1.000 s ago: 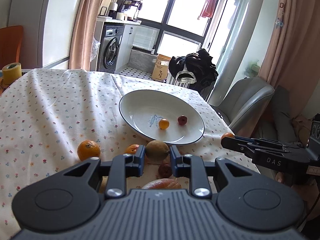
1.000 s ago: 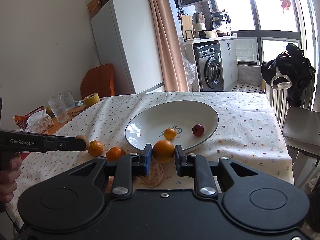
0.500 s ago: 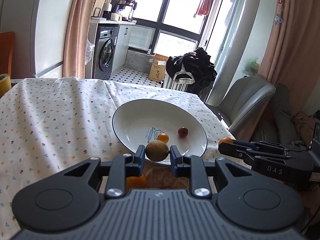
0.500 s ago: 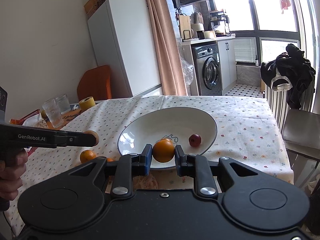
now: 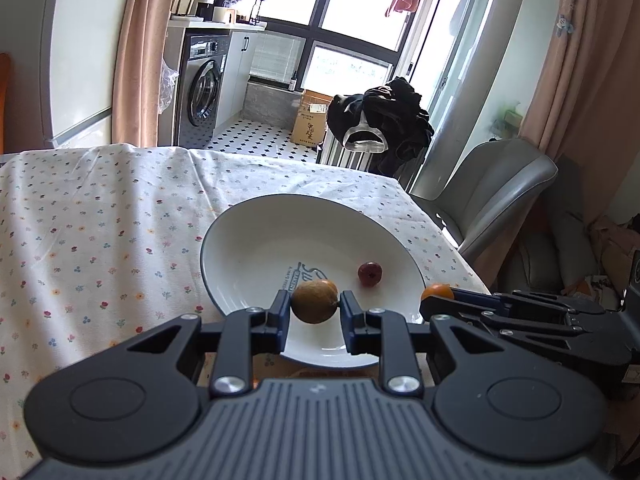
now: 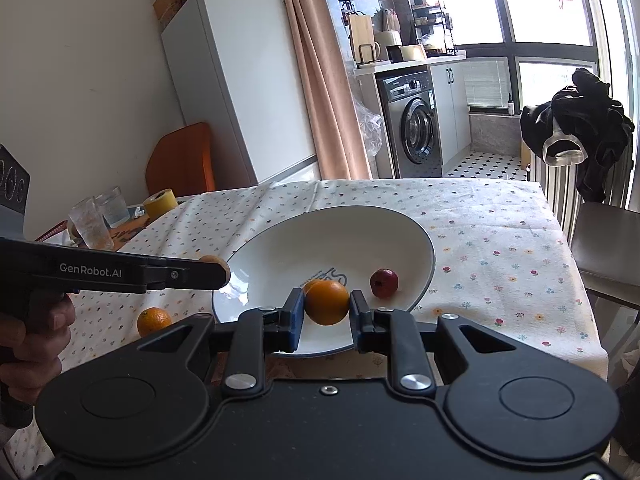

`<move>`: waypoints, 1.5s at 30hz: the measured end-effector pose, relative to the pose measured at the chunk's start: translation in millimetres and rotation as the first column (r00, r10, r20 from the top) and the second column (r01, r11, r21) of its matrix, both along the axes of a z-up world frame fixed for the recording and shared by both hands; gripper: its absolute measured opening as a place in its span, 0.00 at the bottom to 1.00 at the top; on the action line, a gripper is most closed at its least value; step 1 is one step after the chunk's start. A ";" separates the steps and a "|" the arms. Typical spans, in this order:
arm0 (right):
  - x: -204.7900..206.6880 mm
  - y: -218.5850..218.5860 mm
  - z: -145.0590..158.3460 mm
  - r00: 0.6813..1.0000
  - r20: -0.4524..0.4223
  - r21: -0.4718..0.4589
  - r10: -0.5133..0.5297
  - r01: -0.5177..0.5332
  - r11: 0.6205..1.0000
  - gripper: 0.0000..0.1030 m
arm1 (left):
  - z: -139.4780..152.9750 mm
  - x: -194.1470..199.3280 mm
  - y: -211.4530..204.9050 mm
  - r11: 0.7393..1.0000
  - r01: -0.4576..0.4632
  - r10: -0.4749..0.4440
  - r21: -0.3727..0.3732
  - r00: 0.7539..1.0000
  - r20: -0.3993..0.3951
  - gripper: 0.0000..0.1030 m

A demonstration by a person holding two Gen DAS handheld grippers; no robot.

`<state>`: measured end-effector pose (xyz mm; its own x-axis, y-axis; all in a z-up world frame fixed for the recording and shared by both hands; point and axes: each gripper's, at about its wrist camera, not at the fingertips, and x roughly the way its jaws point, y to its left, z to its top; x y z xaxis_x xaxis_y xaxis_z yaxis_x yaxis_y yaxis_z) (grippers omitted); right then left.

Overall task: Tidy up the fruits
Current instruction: 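Carry the orange and kiwi into the white bowl and open both tools, then withdraw both open tools from the bowl toward the remaining fruit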

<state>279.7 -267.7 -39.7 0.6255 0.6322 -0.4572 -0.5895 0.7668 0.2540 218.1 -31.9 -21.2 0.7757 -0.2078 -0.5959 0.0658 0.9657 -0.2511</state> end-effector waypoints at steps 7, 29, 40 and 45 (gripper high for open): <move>9.6 5.0 -3.6 1.000 -0.016 0.000 0.002 -0.002 1.000 0.22 | -5.7 16.2 2.7 1.000 -0.016 0.016 0.007 1.000 -0.026 0.24; 30.5 16.0 6.6 0.994 -0.031 0.034 0.104 -0.103 0.994 0.33 | 12.3 -10.0 31.3 0.975 -0.216 0.218 0.058 0.975 -0.029 0.71; 5.4 21.3 18.7 0.989 0.016 0.044 0.149 -0.150 0.988 0.73 | 25.4 -55.2 49.6 0.952 -0.301 0.301 0.059 0.954 0.006 0.89; -14.4 14.2 22.4 0.994 0.045 0.066 0.102 -0.104 0.992 0.90 | 28.7 -73.6 50.3 0.957 -0.278 0.277 0.079 0.961 0.025 0.92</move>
